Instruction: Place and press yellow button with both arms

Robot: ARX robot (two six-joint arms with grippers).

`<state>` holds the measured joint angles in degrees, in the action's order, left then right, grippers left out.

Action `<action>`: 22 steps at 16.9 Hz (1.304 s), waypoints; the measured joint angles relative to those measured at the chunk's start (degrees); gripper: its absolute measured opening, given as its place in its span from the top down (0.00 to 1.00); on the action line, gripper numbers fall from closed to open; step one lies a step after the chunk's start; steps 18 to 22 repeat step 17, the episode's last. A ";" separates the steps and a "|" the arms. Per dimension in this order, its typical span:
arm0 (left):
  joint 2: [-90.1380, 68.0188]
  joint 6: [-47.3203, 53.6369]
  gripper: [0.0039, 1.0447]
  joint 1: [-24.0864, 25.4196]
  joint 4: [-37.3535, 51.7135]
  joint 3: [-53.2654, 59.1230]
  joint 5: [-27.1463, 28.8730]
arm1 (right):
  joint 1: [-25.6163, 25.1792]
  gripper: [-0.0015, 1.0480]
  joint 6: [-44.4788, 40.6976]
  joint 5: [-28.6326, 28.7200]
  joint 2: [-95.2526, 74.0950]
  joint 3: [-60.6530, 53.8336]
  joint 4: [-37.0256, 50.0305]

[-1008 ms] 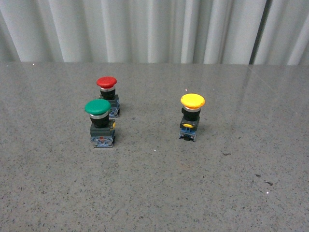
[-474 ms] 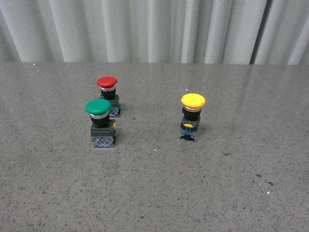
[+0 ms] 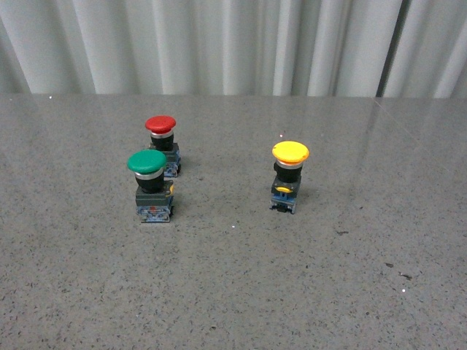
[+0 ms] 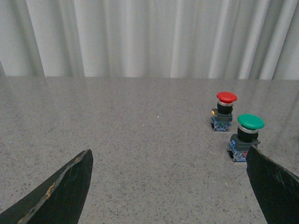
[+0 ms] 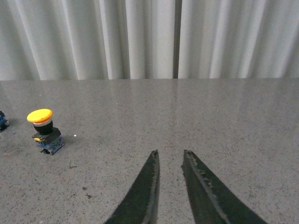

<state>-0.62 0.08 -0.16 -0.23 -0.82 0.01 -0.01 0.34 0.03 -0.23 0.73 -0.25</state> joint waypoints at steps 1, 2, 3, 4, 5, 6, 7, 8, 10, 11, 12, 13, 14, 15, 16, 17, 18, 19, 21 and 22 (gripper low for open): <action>0.00 0.00 0.06 0.00 0.02 0.00 0.00 | 0.00 0.70 0.00 0.00 0.00 0.00 -0.02; 0.00 0.00 0.06 0.00 0.00 0.00 0.00 | 0.00 0.59 0.00 0.00 0.00 0.00 0.00; 0.00 0.00 0.06 0.00 0.02 0.00 0.00 | 0.00 0.52 0.00 0.00 0.00 0.00 0.00; 0.00 0.00 0.06 0.00 0.00 0.00 0.00 | 0.00 0.45 0.00 0.00 0.00 0.00 -0.02; 0.00 0.00 0.06 0.00 0.02 0.00 0.00 | 0.00 0.33 0.00 0.00 0.00 0.00 -0.02; 0.00 0.00 0.06 0.00 0.00 0.00 0.00 | 0.00 0.24 0.00 0.00 0.00 0.00 -0.02; 0.00 0.00 0.06 0.00 0.00 0.00 0.00 | 0.00 0.14 0.00 0.00 0.00 0.00 0.00; 0.00 0.00 0.06 0.00 0.00 0.00 0.00 | 0.00 0.05 0.00 0.00 0.00 0.00 0.00; 0.00 0.00 0.06 0.00 0.00 0.00 0.00 | 0.00 0.07 0.00 0.00 0.00 0.00 0.00; 0.00 0.00 0.06 0.00 0.02 0.00 0.00 | 0.00 0.06 0.02 0.00 0.00 0.00 0.00; 0.00 0.00 0.06 0.00 0.00 0.00 0.00 | 0.00 0.06 0.02 0.00 0.00 0.00 -0.02; 0.00 0.00 0.06 0.00 0.00 0.00 0.00 | 0.00 0.06 0.00 0.00 0.00 0.00 0.00; 0.00 0.00 0.06 0.00 0.02 0.00 0.00 | 0.00 0.06 0.00 0.00 0.00 0.00 -0.02; 0.00 0.00 0.06 0.00 0.00 0.00 0.00 | 0.00 0.06 0.02 0.00 0.00 0.00 0.00; 0.00 0.00 0.06 0.00 0.00 0.00 0.00 | 0.00 0.06 0.00 0.00 0.00 0.00 -0.02; 0.00 0.00 0.06 0.00 0.00 0.00 0.00 | 0.00 0.06 0.00 0.00 0.00 0.00 -0.02; 0.00 0.00 0.06 0.00 0.00 0.00 0.00 | 0.00 0.06 0.00 0.00 0.00 0.00 -0.02; 0.00 0.00 0.06 0.00 0.00 0.00 0.00 | 0.00 0.06 0.00 0.00 0.00 0.00 -0.02; 0.00 0.00 0.06 0.00 0.00 0.00 0.00 | 0.00 0.06 0.00 0.00 0.00 0.00 -0.02; 0.00 0.00 0.06 0.00 0.00 0.00 0.00 | 0.00 0.06 0.00 0.00 0.00 0.00 -0.02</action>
